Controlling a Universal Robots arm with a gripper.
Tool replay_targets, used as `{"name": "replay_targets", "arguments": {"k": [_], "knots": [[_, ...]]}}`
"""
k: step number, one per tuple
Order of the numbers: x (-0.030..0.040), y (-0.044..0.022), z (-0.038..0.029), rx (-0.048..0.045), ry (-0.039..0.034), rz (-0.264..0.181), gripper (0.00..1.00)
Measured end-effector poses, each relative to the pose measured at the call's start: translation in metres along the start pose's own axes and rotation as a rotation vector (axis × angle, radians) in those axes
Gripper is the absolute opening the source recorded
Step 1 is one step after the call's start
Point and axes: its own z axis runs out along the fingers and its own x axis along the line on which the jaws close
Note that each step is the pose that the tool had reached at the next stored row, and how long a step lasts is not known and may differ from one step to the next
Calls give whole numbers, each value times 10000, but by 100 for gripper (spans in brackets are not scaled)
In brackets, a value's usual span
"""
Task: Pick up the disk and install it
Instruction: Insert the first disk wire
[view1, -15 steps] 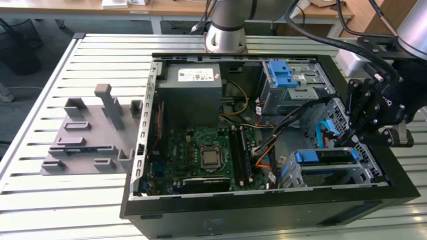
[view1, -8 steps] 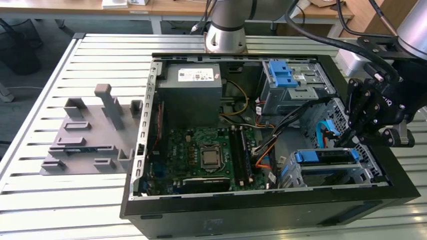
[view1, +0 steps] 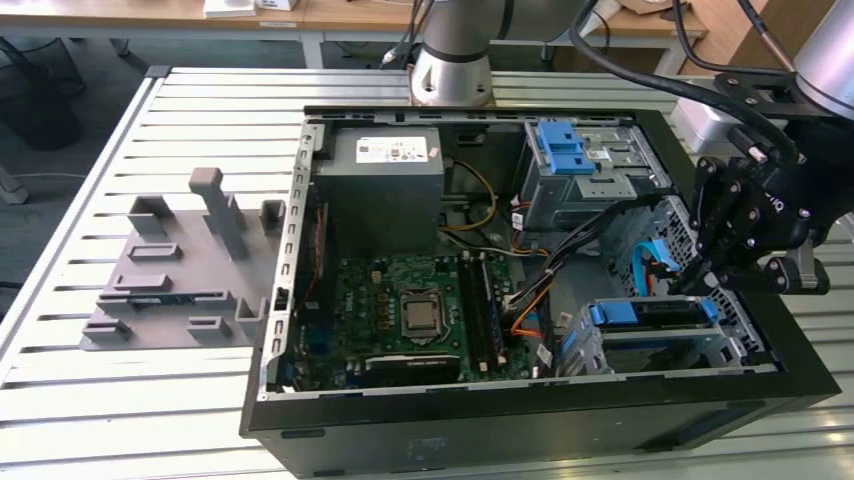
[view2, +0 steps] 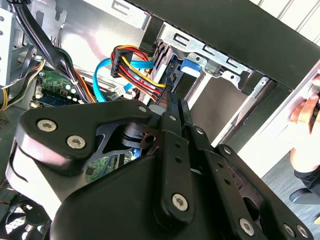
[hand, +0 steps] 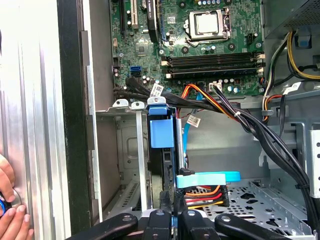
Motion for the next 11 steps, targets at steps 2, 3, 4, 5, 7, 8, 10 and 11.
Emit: {"name": "replay_targets", "arguments": {"k": [2, 3, 4, 5, 7, 8, 10, 11], "knots": [[-1, 0, 1, 0, -2, 0, 19], [-2, 0, 2, 0, -1, 0, 25], [-3, 0, 2, 0, -2, 0, 25], [-5, 0, 3, 0, -2, 0, 25], [-9, 1, 5, 0, -2, 0, 25], [-11, 1, 6, 0, 0, 0, 25], [-17, 1, 10, 0, -2, 0, 26], [-19, 1, 12, 0, -5, 0, 26]]}}
